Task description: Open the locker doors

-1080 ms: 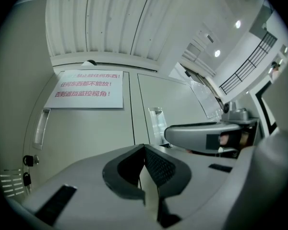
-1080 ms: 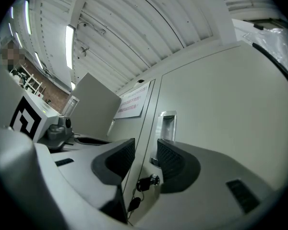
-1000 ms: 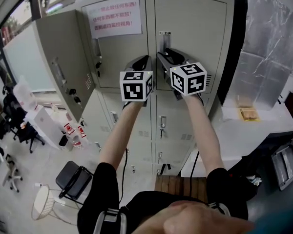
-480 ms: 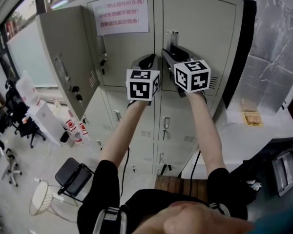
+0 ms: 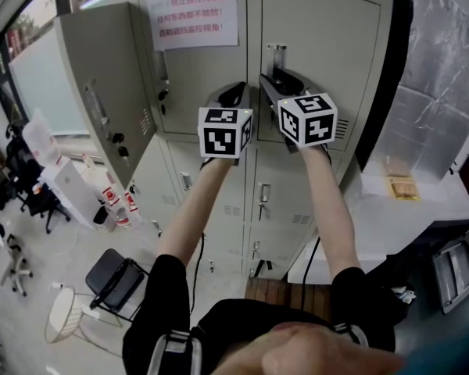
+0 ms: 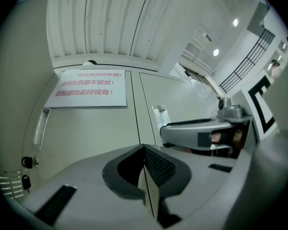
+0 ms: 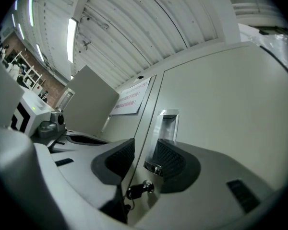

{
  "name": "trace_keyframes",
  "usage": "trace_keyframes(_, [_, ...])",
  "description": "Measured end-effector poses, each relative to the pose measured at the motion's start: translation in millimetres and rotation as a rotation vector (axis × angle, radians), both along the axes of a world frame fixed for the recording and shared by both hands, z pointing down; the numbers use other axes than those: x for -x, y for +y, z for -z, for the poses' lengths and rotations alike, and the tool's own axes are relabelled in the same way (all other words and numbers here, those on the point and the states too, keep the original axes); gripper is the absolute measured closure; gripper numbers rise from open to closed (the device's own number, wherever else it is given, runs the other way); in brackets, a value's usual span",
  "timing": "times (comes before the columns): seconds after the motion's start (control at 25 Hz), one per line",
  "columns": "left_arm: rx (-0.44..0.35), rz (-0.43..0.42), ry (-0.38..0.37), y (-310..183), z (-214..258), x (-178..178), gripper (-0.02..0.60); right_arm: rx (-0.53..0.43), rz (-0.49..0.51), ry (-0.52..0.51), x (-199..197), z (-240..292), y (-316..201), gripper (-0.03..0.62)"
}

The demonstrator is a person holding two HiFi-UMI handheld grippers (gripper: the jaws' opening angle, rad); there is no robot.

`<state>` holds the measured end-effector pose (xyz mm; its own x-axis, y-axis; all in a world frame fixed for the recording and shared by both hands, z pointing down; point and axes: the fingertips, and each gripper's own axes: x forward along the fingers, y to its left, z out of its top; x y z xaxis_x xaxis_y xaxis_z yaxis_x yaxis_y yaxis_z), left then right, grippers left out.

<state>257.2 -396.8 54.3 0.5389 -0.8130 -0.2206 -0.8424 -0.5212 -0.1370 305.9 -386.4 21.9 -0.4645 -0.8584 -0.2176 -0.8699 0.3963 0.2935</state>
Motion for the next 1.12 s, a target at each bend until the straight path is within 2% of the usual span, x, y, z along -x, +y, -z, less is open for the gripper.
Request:
trace_keyframes(0.2, [0.009, -0.01, -0.006, 2, -5, -6, 0.572, -0.026, -0.009, 0.046, -4, -6, 13, 0.444])
trace_keyframes(0.32, [0.013, -0.019, -0.008, 4, -9, -10, 0.572, -0.035, -0.038, 0.128, -7, -14, 20, 0.444])
trace_keyframes(0.56, [0.026, -0.03, 0.0, 6, -16, -14, 0.572, 0.004, -0.08, 0.228, -11, -36, 23, 0.444])
trace_keyframes(0.84, [0.036, -0.028, 0.003, 8, -21, -14, 0.572, 0.065, -0.088, 0.233, -10, -56, 20, 0.457])
trace_keyframes(1.12, [0.038, -0.019, 0.0, 10, -21, -9, 0.572, 0.125, -0.067, 0.144, -10, -62, 16, 0.53])
